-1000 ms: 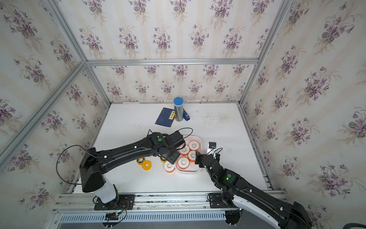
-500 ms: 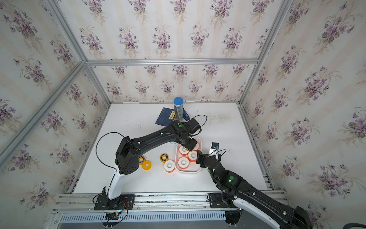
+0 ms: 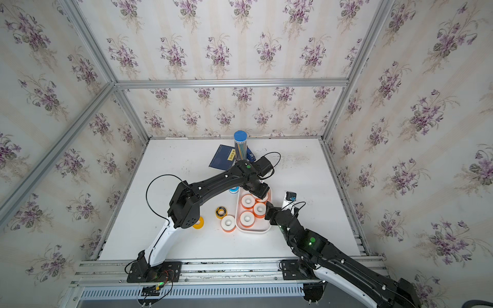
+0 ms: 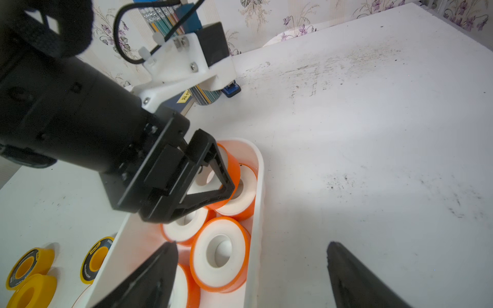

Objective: Put the sealing tape into the storage box
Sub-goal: Place the sealing tape in the storage box.

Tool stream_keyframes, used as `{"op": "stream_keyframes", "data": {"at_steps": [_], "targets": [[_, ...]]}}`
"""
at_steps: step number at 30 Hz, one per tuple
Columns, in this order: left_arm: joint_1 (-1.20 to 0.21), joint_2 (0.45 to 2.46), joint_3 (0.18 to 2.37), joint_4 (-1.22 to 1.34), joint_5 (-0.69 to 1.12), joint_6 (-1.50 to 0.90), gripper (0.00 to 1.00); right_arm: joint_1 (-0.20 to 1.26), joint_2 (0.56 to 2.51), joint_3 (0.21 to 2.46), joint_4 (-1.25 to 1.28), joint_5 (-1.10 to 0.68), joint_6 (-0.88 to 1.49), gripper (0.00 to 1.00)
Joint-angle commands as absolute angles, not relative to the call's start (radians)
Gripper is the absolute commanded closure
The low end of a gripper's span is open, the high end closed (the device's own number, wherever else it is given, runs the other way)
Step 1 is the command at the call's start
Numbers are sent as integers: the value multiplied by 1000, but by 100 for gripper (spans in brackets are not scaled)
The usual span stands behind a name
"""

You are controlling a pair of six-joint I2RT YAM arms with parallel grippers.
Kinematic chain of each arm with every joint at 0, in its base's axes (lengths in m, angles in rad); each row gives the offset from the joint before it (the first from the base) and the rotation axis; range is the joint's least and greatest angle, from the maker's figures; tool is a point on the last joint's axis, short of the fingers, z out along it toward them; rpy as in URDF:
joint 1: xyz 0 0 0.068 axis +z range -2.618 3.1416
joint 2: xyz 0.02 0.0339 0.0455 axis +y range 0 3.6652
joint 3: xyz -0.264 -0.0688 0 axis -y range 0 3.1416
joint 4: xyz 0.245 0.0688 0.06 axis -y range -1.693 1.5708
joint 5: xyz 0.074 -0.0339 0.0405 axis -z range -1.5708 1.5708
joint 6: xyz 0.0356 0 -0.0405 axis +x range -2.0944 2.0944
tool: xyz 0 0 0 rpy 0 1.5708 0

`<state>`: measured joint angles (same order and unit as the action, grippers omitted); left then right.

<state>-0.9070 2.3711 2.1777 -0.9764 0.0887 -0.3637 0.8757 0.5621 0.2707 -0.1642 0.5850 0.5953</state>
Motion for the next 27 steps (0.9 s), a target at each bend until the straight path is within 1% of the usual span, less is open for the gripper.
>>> {"op": "stream_keyframes", "data": {"at_steps": [1, 18, 27], "targets": [[-904, 2392, 2191, -980, 97, -373, 34, 876, 558, 270, -163, 595, 594, 9], [-905, 2399, 2195, -934, 142, -390, 32, 876, 563, 270, -160, 589, 589, 9], [-906, 2416, 2214, -939, 136, -392, 30, 876, 566, 270, -156, 586, 588, 9]]}}
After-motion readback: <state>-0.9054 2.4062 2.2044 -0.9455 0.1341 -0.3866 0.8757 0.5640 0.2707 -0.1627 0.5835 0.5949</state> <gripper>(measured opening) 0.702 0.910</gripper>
